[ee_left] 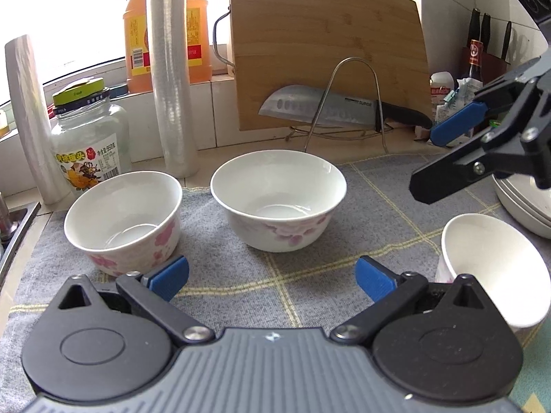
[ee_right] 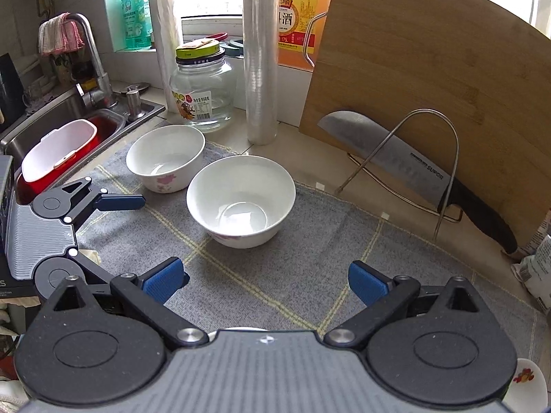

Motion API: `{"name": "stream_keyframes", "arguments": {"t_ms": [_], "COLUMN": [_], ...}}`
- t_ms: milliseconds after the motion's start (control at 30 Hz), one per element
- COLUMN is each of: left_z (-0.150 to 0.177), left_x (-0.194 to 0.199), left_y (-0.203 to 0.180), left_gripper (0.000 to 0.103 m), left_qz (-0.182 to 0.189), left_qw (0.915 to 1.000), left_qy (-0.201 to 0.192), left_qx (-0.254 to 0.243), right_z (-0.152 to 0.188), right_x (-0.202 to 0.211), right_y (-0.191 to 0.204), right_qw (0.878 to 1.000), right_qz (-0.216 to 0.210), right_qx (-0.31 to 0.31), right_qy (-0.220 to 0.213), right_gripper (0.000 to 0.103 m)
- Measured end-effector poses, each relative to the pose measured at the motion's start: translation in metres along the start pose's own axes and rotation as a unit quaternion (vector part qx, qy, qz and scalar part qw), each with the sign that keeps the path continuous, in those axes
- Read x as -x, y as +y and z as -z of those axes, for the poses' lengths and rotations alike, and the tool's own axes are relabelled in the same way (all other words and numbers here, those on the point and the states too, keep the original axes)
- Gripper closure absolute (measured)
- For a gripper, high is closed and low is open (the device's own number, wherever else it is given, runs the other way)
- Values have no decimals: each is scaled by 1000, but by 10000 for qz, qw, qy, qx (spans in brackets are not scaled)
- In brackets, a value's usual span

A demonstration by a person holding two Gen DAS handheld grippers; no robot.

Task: Organize plates and bowls
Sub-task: 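Move the right gripper to a pink-flower bowl and close on its rim, then lift the pink-flower bowl with the right gripper toward the plain bowl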

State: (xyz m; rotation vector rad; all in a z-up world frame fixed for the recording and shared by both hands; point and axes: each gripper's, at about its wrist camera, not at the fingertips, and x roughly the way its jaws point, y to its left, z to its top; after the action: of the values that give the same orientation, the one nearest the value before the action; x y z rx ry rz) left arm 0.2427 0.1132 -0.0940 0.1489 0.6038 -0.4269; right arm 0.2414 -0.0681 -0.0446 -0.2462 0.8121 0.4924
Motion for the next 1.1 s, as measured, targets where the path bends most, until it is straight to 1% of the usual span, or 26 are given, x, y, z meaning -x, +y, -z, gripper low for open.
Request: {"name": "stream_keyframes", "arguments": {"t_ms": [200,267,633,867,1100], "left_z": [-1,-3,-14,-19,-21], "left_x": [-14,-17,-33,-39,-41], "left_y": [-1,-1,6,10,11], "left_gripper": [1,1,1,1,6], "left_qz": [-22,24,52,141,246], "left_qw": [10000,10000,10000,9998,9996], "left_qy": [66,78,-9,-94,-155], "left_qx": [-40,-38,5,52,58], "right_z": [-16,-20,-40,-51,-58], "right_x": [-19,-26,-60,-80,-94], "right_y": [-2,-2,-9,-13,-9], "right_qw": [9999,9998,9988,9977,9964], "right_qz": [-125,-148,-358,-540,-645], "right_qx": [87,128,197,196,312], "right_qy": [62,91,266,368,443], "right_gripper": [0,0,0,0,2]}}
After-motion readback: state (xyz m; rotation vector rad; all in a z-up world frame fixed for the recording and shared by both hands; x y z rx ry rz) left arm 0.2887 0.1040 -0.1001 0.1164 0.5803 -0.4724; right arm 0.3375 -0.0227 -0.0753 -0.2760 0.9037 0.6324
